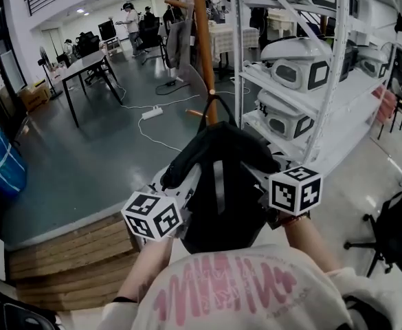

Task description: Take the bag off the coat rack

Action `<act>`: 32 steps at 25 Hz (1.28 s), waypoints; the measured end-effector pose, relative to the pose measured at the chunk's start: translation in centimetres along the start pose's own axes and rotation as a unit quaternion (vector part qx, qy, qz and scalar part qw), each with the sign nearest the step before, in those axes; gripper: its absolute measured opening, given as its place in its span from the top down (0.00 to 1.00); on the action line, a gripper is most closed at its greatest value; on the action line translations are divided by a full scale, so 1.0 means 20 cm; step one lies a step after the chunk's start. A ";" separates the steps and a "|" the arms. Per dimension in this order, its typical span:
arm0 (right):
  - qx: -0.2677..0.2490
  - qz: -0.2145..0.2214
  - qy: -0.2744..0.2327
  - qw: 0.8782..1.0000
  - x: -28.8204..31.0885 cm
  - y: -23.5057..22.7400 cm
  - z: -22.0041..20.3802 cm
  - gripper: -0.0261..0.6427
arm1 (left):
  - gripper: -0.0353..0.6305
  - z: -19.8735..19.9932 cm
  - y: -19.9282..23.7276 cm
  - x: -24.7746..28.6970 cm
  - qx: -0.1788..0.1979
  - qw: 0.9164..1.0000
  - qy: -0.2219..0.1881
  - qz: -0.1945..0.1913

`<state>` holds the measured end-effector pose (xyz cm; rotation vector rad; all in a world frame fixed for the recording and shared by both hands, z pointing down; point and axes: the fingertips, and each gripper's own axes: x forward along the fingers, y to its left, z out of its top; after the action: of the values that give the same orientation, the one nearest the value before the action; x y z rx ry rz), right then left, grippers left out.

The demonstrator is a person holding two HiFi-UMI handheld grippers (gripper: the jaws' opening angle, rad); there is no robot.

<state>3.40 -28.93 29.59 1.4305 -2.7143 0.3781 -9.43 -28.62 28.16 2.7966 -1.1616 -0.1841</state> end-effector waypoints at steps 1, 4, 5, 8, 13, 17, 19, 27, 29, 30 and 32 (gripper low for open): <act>0.002 -0.003 0.000 1.000 -0.02 0.02 -0.02 0.78 | 0.78 -0.01 -0.02 -0.02 -0.001 1.000 0.001 -0.002; 0.005 -0.012 -0.001 1.000 -0.09 0.06 -0.06 0.77 | 0.78 -0.03 -0.07 -0.08 -0.004 1.000 0.001 -0.012; 0.005 -0.014 -0.001 1.000 -0.12 0.08 -0.07 0.77 | 0.78 -0.04 -0.08 -0.10 -0.005 1.000 0.002 -0.015; 0.008 -0.022 -0.003 1.000 -0.17 0.12 -0.12 0.77 | 0.78 -0.07 -0.13 -0.16 -0.008 1.000 0.006 -0.022; 0.025 -0.027 0.000 0.999 -0.28 0.18 -0.22 0.77 | 0.78 -0.14 -0.21 -0.24 -0.007 0.999 0.021 -0.033; 0.026 -0.031 0.013 0.999 -0.32 0.21 -0.33 0.76 | 0.78 -0.24 -0.24 -0.31 -0.021 0.999 0.030 -0.036; 0.031 -0.033 0.024 0.999 -0.33 0.22 -0.39 0.76 | 0.78 -0.30 -0.25 -0.35 -0.028 0.998 0.038 -0.036; 0.050 -0.040 0.070 0.996 -0.34 0.26 -0.59 0.77 | 0.78 -0.46 -0.26 -0.43 -0.050 0.996 0.065 -0.033; 0.049 -0.041 0.077 0.995 -0.35 0.25 -0.63 0.77 | 0.78 -0.50 -0.27 -0.44 -0.055 0.996 0.069 -0.033; 0.049 -0.040 0.080 0.995 -0.35 0.25 -0.64 0.77 | 0.78 -0.52 -0.28 -0.44 -0.057 0.995 0.070 -0.033; 0.045 -0.034 0.084 0.995 -0.35 0.27 -0.67 0.77 | 0.78 -0.54 -0.29 -0.47 -0.060 0.995 0.072 -0.034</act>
<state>2.16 -17.18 40.45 1.4383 -2.5393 0.5958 -10.33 -17.19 38.66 2.6954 -0.9901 -0.0541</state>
